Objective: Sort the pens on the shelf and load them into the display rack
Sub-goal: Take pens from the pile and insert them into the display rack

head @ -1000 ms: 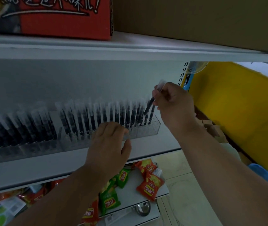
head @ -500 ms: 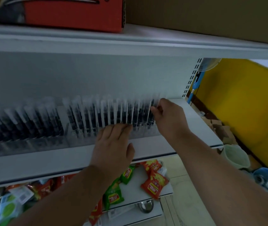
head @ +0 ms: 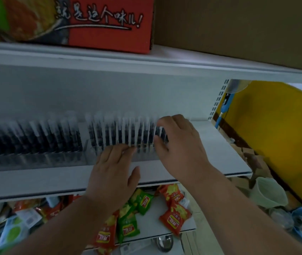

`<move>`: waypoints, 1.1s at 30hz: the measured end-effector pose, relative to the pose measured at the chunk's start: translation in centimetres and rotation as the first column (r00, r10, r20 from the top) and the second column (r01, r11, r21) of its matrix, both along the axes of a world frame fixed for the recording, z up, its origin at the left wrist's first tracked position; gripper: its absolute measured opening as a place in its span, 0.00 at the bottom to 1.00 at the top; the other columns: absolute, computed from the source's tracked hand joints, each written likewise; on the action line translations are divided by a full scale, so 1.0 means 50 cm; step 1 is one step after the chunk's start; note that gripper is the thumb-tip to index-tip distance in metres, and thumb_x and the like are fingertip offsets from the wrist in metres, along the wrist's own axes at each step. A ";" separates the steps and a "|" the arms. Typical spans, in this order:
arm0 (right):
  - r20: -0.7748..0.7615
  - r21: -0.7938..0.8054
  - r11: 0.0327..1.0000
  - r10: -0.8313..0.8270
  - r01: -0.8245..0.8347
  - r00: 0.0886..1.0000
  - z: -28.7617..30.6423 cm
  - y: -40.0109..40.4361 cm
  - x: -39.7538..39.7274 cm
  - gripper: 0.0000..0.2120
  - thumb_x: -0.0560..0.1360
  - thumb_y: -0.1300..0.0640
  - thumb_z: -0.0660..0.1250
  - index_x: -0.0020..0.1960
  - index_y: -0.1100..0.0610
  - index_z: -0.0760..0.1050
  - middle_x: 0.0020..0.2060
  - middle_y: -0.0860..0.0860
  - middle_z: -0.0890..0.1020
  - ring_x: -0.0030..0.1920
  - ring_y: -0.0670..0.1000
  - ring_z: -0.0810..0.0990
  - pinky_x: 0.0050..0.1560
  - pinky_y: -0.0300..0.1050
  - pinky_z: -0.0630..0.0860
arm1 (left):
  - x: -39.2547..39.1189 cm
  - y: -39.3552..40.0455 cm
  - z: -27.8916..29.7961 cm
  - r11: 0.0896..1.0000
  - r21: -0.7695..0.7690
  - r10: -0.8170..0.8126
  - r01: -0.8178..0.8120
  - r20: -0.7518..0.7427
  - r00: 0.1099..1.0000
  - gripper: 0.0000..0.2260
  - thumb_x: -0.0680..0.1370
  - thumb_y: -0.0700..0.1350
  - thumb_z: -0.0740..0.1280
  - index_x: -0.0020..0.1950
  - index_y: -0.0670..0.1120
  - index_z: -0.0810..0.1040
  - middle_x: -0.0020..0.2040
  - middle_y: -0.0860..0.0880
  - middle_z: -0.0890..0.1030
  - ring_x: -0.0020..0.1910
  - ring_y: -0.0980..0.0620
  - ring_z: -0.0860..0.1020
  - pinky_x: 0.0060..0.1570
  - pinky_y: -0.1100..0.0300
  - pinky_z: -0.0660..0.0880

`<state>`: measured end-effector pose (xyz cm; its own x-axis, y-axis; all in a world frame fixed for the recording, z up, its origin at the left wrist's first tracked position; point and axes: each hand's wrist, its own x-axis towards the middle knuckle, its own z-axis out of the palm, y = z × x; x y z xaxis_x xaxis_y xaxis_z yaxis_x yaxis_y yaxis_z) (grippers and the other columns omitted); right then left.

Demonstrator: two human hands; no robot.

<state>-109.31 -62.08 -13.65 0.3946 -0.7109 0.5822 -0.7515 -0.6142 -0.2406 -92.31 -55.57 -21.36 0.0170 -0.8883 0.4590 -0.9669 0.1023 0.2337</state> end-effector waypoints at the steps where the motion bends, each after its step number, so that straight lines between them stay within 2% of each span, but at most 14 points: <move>1: -0.014 -0.001 1.000 0.022 -0.022 1.000 0.005 0.012 0.023 0.12 0.74 0.56 0.67 0.56 0.57 0.75 0.48 0.54 0.76 0.47 0.56 0.75 0.46 0.48 0.71 | 0.017 0.017 0.002 0.999 -0.002 0.032 -0.032 0.010 0.999 0.24 0.78 0.56 0.57 0.68 0.44 0.74 0.62 0.46 0.76 0.62 0.45 0.71 0.62 0.48 0.72; 6: -0.058 0.083 0.970 0.234 -0.229 0.971 0.029 0.079 0.177 0.13 0.76 0.52 0.64 0.59 0.55 0.74 0.52 0.53 0.75 0.52 0.55 0.74 0.53 0.53 0.74 | 0.133 0.131 0.016 0.964 0.017 0.265 -0.267 0.074 0.961 0.22 0.77 0.56 0.57 0.63 0.46 0.77 0.58 0.47 0.77 0.57 0.45 0.74 0.56 0.48 0.74; 10: -0.126 0.174 0.911 0.397 -0.373 0.909 0.052 0.150 0.310 0.17 0.80 0.47 0.61 0.67 0.51 0.68 0.61 0.50 0.71 0.62 0.53 0.69 0.64 0.51 0.68 | 0.248 0.246 0.029 0.893 0.048 0.441 -0.447 0.097 0.892 0.21 0.76 0.58 0.57 0.60 0.49 0.79 0.55 0.50 0.78 0.56 0.46 0.75 0.54 0.48 0.74; 15: -0.148 0.193 0.846 0.525 -0.496 0.838 0.068 0.261 0.474 0.19 0.79 0.45 0.61 0.67 0.50 0.69 0.60 0.49 0.72 0.62 0.52 0.70 0.64 0.51 0.69 | 0.387 0.390 0.027 0.816 -0.001 0.578 -0.579 0.034 0.815 0.18 0.76 0.57 0.59 0.58 0.50 0.79 0.54 0.50 0.78 0.55 0.46 0.75 0.52 0.48 0.76; 19: -0.116 0.180 0.817 0.571 -0.548 0.812 0.075 0.365 0.629 0.19 0.77 0.47 0.65 0.64 0.54 0.73 0.57 0.53 0.75 0.59 0.55 0.73 0.60 0.55 0.72 | 0.513 0.518 0.014 0.763 -0.022 0.646 -0.646 0.045 0.762 0.16 0.76 0.57 0.59 0.55 0.51 0.79 0.52 0.51 0.78 0.53 0.46 0.75 0.52 0.50 0.74; 26: -0.071 0.203 0.800 0.587 -0.565 0.806 0.076 0.532 0.903 0.19 0.78 0.43 0.62 0.65 0.50 0.70 0.60 0.51 0.73 0.61 0.53 0.70 0.60 0.50 0.69 | 0.772 0.727 0.023 0.719 0.045 0.685 -0.693 0.123 0.718 0.18 0.75 0.58 0.59 0.57 0.51 0.79 0.51 0.50 0.79 0.52 0.44 0.78 0.51 0.48 0.76; 30: -0.091 0.241 0.809 0.568 -0.536 0.818 0.087 0.566 1.009 0.18 0.78 0.42 0.61 0.65 0.47 0.68 0.59 0.49 0.72 0.60 0.51 0.69 0.59 0.49 0.68 | 0.882 0.772 0.047 0.712 0.048 0.692 -0.701 0.121 0.711 0.15 0.75 0.58 0.59 0.55 0.52 0.78 0.49 0.53 0.79 0.51 0.47 0.77 0.51 0.50 0.75; 33: -0.086 0.234 0.814 0.563 -0.533 0.822 0.087 0.562 1.081 0.17 0.78 0.42 0.61 0.64 0.48 0.69 0.59 0.49 0.73 0.60 0.51 0.69 0.60 0.49 0.69 | 0.956 0.759 0.053 0.724 0.070 0.683 -0.687 0.068 0.727 0.17 0.77 0.60 0.56 0.57 0.54 0.77 0.51 0.54 0.78 0.52 0.49 0.76 0.52 0.50 0.74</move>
